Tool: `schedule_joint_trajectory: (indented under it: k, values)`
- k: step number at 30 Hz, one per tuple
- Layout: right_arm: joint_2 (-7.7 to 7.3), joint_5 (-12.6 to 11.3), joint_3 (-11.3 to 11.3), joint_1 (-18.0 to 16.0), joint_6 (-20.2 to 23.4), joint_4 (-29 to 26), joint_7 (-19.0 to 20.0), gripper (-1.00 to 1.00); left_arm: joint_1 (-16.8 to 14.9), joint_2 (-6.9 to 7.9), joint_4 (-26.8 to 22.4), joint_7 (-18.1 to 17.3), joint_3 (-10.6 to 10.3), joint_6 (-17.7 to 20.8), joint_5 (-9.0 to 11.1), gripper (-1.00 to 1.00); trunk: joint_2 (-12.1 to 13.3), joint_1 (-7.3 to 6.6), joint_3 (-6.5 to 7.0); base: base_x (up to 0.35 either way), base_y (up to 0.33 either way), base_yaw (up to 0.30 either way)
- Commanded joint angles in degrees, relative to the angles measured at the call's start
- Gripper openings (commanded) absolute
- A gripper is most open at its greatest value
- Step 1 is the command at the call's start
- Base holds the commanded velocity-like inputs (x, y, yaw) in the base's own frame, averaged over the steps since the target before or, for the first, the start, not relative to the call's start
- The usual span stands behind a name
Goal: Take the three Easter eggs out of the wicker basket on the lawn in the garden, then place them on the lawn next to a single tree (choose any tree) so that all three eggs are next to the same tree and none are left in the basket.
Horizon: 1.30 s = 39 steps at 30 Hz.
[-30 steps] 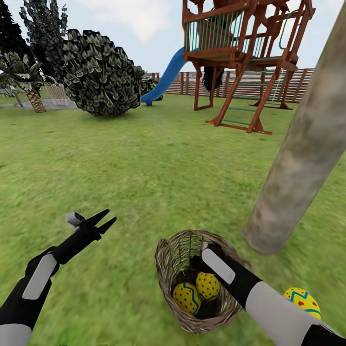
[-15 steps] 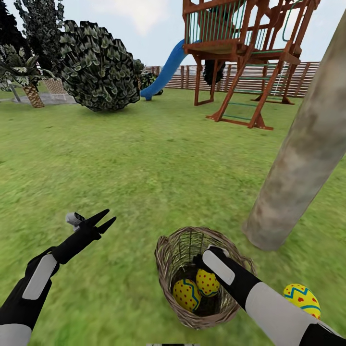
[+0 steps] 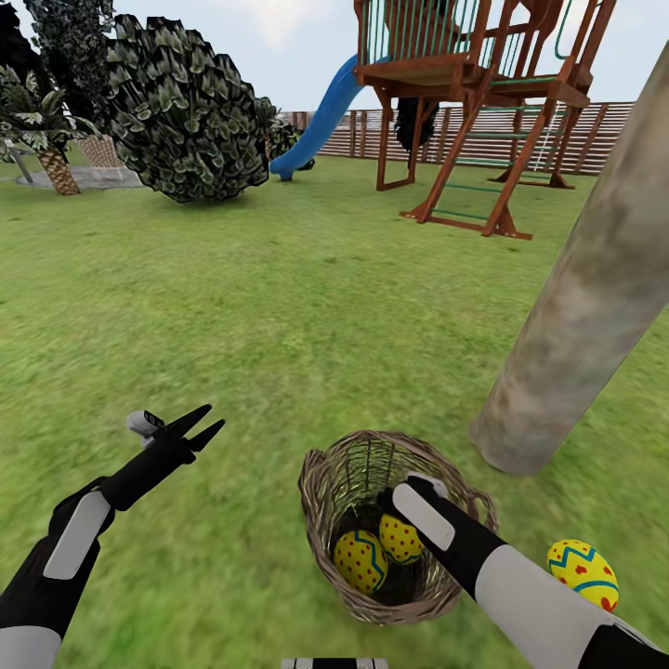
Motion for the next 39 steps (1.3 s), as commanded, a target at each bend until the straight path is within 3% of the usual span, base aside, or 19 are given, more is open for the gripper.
schedule_joint_trajectory:
  k: [1, 15, 19, 22, 39]
  values:
    - [-0.09, -0.2, 0.2, -0.1, -0.5, -0.1, -0.4, 1.00, 0.0, 0.01, 0.0, 0.0, 0.0, 0.4, 0.2, 1.00, 0.0, -0.01, -0.05, 0.000, 0.000, 0.000]
    - [-0.13, -0.5, -0.2, -1.3, -1.8, -0.1, -0.7, 1.00, 0.0, -0.03, 0.0, 0.0, -0.1, -0.9, 0.2, 1.00, -0.2, 0.25, -2.27, 0.000, 0.000, 0.000]
    - [-0.11, -0.4, -3.3, -1.7, -1.7, -0.1, -0.8, 1.00, 0.0, -0.01, 0.0, 0.0, -0.1, -1.0, 0.2, 1.00, -0.2, 0.35, -3.15, 0.000, 0.000, 0.000]
    - [-0.11, -0.3, -4.0, -1.7, -1.6, -0.1, -0.8, 1.00, 0.0, -0.03, 0.0, 0.1, -0.1, -1.1, 0.2, 1.00, -0.2, 0.43, -3.82, 0.000, 0.000, 0.000]
    - [-0.20, -0.1, -4.3, -1.7, -1.7, -0.6, -2.3, 1.00, 0.0, -0.03, 0.0, 0.1, -0.1, -1.1, 0.2, 1.00, -0.5, 0.84, -7.36, 0.000, 0.000, 0.000]
